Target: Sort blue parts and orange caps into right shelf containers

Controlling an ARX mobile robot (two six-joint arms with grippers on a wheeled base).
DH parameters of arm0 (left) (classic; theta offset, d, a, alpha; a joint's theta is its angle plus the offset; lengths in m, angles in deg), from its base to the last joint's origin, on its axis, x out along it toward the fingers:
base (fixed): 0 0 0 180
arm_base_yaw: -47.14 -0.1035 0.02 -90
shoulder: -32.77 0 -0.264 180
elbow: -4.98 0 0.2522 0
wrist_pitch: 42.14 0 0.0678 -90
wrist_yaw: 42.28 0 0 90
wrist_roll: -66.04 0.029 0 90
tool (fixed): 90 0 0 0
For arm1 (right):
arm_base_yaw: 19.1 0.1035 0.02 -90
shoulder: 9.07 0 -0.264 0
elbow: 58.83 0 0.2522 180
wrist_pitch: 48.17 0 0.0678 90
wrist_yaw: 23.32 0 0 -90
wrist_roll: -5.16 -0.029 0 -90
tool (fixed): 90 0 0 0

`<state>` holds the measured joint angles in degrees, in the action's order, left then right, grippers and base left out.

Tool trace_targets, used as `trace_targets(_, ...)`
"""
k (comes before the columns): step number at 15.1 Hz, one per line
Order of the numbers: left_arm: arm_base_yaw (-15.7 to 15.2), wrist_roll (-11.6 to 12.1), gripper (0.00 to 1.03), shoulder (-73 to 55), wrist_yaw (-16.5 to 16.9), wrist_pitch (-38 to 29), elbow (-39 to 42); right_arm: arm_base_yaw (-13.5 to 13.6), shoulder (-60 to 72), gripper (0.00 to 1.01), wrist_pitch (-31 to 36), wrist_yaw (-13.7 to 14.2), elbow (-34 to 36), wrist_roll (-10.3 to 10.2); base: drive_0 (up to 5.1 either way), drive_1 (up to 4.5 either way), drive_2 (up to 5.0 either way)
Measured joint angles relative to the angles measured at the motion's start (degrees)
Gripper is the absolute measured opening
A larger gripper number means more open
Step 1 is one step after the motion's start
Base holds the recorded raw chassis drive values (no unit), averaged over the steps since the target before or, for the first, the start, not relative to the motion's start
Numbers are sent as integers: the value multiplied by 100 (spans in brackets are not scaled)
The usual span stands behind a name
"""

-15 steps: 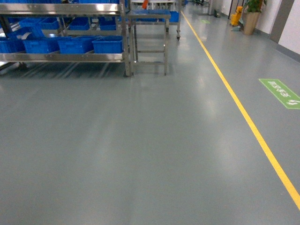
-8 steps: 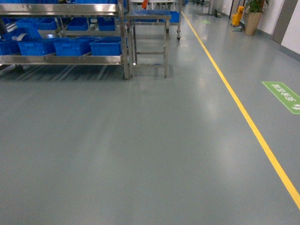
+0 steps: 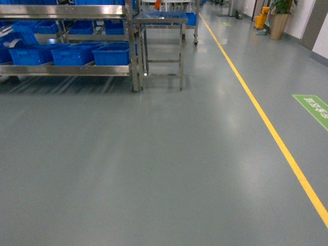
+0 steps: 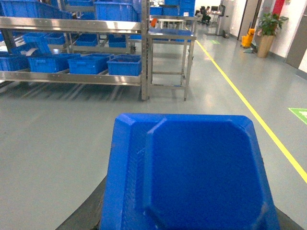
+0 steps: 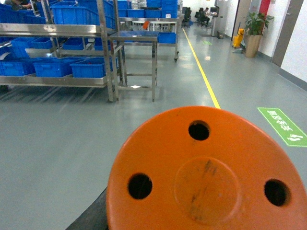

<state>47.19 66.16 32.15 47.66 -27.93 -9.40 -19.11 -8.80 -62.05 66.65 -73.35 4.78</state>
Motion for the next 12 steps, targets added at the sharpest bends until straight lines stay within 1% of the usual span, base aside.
trace_targets(12,0,0,43,0,4,-2,0,0,0,46,-15,0,0,0,6,428,-415)
